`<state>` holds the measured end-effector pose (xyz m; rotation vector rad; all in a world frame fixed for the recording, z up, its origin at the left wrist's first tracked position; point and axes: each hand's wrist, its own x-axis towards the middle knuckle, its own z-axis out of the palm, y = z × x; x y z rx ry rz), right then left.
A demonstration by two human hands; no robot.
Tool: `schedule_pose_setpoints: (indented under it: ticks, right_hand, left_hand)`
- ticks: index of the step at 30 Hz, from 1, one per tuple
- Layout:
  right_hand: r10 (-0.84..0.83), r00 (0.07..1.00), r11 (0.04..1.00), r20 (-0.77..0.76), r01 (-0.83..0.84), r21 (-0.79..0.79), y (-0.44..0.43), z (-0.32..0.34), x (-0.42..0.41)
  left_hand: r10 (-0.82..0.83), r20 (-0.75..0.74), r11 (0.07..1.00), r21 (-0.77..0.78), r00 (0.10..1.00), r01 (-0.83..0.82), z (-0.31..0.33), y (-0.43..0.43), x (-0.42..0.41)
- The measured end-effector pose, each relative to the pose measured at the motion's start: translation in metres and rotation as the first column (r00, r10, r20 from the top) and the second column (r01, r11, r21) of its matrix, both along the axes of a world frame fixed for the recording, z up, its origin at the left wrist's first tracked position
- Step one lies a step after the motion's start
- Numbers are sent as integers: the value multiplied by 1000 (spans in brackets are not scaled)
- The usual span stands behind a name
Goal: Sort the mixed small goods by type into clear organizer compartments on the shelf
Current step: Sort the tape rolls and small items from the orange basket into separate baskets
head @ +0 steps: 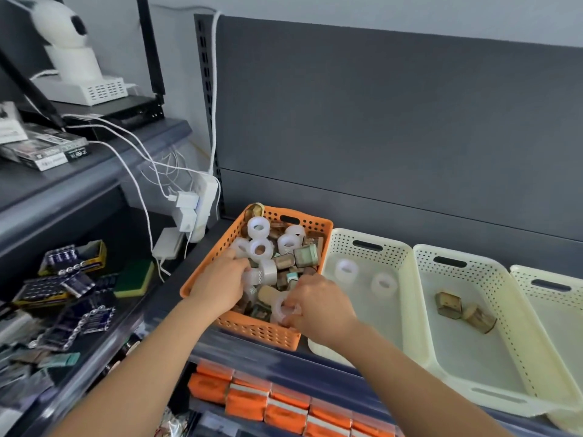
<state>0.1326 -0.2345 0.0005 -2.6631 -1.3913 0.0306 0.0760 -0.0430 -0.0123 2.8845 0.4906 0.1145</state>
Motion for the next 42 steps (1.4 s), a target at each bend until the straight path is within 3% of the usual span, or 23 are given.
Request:
schedule_pose_setpoints:
  ticks: [10,13,17,20,24,31,35,40,42]
  right_hand:
    - [20,992,992,-122,-5,127,-9,-6,9]
    - [-10,990,967,-143,46,251,-19,-5,16]
    - [-154,980,879,-125,194,436,-46,3,32]
    - [-298,945,877,-136,327,352,-78,2,51]
    - [-422,905,904,-56,425,51,-115,-5,66]
    - [-281,939,931,196,317,-180,-119,-28,71]
    - [-256,942,934,217,299,-196,-123,-33,74]
    - [-252,966,943,64,260,-208,-120,-32,76]
    - [-244,967,943,74,254,-215,-120,-33,80]
  left_hand:
    - [27,215,991,-137,976,3,10,-10,3]
    - [36,289,987,-158,957,11,19,-18,4]
    - [-40,462,987,-121,886,108,38,-44,17]
    - [-133,488,967,-125,862,220,41,-76,33]
    - [-319,302,940,-20,898,341,19,-120,62]
    - [-367,-210,875,253,906,413,-10,-159,95]
    - [-394,-221,860,253,892,443,-19,-157,96]
    - [-428,-264,862,168,864,478,-20,-153,94]
    - [-435,-261,862,156,862,482,-19,-153,93]
